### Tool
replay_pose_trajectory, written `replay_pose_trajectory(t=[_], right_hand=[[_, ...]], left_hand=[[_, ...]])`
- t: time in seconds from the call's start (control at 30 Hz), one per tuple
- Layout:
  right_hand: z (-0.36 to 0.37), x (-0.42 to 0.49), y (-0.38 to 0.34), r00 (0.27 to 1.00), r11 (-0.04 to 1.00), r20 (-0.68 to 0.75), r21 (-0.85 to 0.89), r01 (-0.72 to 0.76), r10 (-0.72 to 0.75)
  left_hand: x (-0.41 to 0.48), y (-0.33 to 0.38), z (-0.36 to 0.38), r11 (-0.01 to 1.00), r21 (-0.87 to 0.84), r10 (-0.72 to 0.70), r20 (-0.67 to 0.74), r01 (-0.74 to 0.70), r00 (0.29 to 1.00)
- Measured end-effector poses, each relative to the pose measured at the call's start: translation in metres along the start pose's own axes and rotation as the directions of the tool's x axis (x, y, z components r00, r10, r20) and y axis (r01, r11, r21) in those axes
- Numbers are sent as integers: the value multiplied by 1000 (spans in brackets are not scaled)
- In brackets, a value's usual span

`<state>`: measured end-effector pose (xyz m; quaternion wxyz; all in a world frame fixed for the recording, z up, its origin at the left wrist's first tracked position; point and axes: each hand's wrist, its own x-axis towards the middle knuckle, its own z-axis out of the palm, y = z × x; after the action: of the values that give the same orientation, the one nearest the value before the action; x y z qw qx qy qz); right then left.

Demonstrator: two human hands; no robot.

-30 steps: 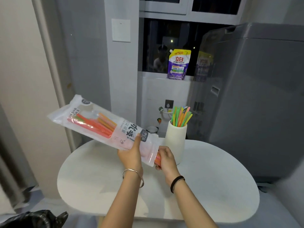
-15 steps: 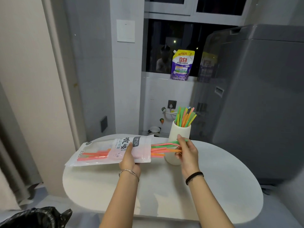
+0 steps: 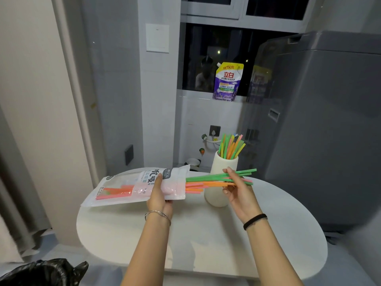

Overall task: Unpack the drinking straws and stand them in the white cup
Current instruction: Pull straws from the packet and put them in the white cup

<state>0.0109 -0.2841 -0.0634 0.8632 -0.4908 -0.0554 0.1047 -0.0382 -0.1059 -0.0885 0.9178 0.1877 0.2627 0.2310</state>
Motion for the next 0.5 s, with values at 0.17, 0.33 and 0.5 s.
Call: replay_pose_trajectory(t=[0.17, 0.33, 0.5], right_hand=[[8, -1, 9, 997, 998, -39, 3, 69, -69], [11, -6, 14, 997, 984, 71, -179, -21, 35], [5, -3, 2, 958, 963, -194, -213, 167, -210]], left_hand=[[1, -15, 6, 998, 56, -25, 45, 23, 999], [-1, -29, 12, 993, 104, -69, 65, 62, 995], [0, -23, 13, 997, 70, -26, 54, 22, 998]])
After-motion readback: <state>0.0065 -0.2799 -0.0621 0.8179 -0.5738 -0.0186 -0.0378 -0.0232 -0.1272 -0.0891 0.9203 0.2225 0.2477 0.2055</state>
